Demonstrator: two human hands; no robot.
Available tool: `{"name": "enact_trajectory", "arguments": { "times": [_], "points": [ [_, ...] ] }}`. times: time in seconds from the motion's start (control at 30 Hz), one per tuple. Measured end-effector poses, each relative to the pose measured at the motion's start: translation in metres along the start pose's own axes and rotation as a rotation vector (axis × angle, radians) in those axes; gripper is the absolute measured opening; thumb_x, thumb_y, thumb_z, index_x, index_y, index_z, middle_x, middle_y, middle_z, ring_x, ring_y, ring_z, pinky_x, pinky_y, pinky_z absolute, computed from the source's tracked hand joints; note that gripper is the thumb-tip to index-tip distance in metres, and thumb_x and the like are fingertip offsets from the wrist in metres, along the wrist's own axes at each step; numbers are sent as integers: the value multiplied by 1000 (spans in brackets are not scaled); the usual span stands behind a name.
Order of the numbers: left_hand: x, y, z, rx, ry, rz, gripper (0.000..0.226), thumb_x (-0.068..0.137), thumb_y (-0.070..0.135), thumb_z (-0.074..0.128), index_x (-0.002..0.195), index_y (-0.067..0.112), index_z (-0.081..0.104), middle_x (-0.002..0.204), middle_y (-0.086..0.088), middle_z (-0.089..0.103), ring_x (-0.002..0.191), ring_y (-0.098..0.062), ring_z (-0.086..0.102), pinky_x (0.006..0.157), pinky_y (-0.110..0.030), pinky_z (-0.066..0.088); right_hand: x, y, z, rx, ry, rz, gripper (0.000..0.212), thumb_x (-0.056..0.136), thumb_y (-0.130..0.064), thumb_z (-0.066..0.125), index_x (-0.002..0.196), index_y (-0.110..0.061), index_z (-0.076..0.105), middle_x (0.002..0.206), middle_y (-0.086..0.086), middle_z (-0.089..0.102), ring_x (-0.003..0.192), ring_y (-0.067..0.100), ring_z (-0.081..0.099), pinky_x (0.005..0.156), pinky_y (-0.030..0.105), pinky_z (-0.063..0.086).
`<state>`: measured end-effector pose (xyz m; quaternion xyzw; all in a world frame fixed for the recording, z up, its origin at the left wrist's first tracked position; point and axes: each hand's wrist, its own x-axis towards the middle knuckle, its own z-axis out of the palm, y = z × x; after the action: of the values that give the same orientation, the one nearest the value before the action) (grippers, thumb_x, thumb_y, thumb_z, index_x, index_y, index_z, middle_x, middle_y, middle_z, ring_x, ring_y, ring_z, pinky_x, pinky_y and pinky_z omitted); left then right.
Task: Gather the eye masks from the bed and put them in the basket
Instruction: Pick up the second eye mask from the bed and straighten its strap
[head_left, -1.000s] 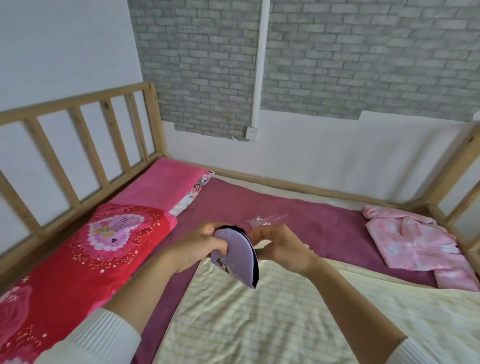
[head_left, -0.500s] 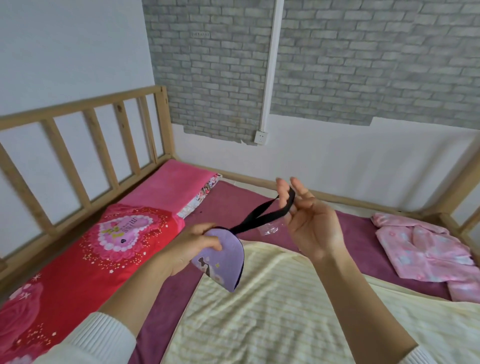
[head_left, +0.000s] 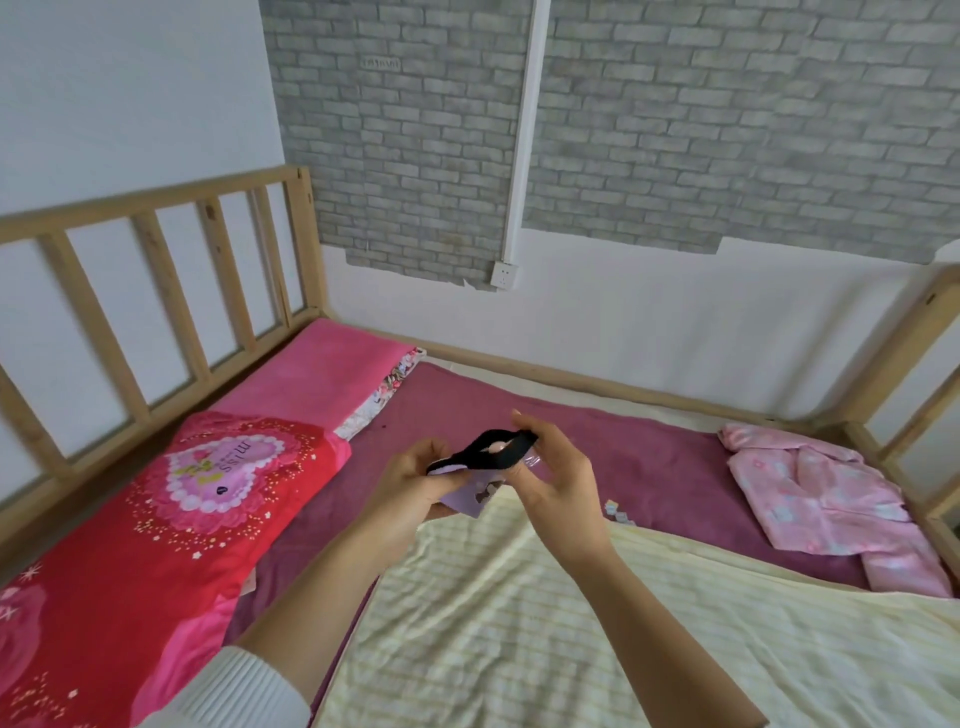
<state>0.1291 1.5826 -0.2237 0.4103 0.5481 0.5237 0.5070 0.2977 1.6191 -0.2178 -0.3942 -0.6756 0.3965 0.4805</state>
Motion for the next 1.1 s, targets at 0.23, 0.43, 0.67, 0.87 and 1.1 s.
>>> {"name": "enact_trajectory", "arguments": {
  "times": [0.23, 0.43, 0.67, 0.87, 1.1],
  "points": [
    [4, -11, 14, -166, -103, -20, 36, 91, 11, 60, 125, 2, 54, 120, -21, 67, 101, -31, 68, 86, -48, 56, 12, 5, 10, 261, 129, 231, 25, 84, -39, 66, 95, -17, 73, 69, -7, 72, 65, 11, 69, 55, 16, 52],
    [11, -16, 8, -368, 84, 0, 39, 90, 4, 60, 128, 8, 52, 123, -15, 65, 100, -31, 67, 77, -43, 58, 10, 7, 17, 259, 329, 217, 15, 83, -29, 67, 76, -18, 74, 68, -1, 75, 65, 8, 69, 62, 19, 54],
    [1, -9, -14, -513, 88, -29, 40, 93, 2, 53, 132, 10, 55, 127, -18, 65, 106, -33, 66, 68, -35, 62, 4, 17, 13, 157, -144, 320, 25, 72, -30, 58, 81, -19, 78, 83, -8, 73, 74, 5, 62, 72, 28, 44],
    [-30, -11, -33, -390, 86, -48, 38, 92, 9, 58, 130, 16, 58, 126, -12, 69, 113, -30, 67, 76, -40, 61, 14, 4, 23, 317, -224, 458, 30, 81, -30, 52, 89, -12, 75, 88, 2, 73, 88, 17, 63, 76, 33, 46],
    [-101, -36, -68, -382, 370, -136, 35, 86, 26, 65, 121, 28, 63, 122, -4, 69, 100, -27, 73, 71, -40, 60, -2, -14, 85, 303, -590, 429, 19, 84, -23, 68, 81, -4, 68, 67, 7, 70, 59, 18, 64, 58, 24, 51]
  ]
}}
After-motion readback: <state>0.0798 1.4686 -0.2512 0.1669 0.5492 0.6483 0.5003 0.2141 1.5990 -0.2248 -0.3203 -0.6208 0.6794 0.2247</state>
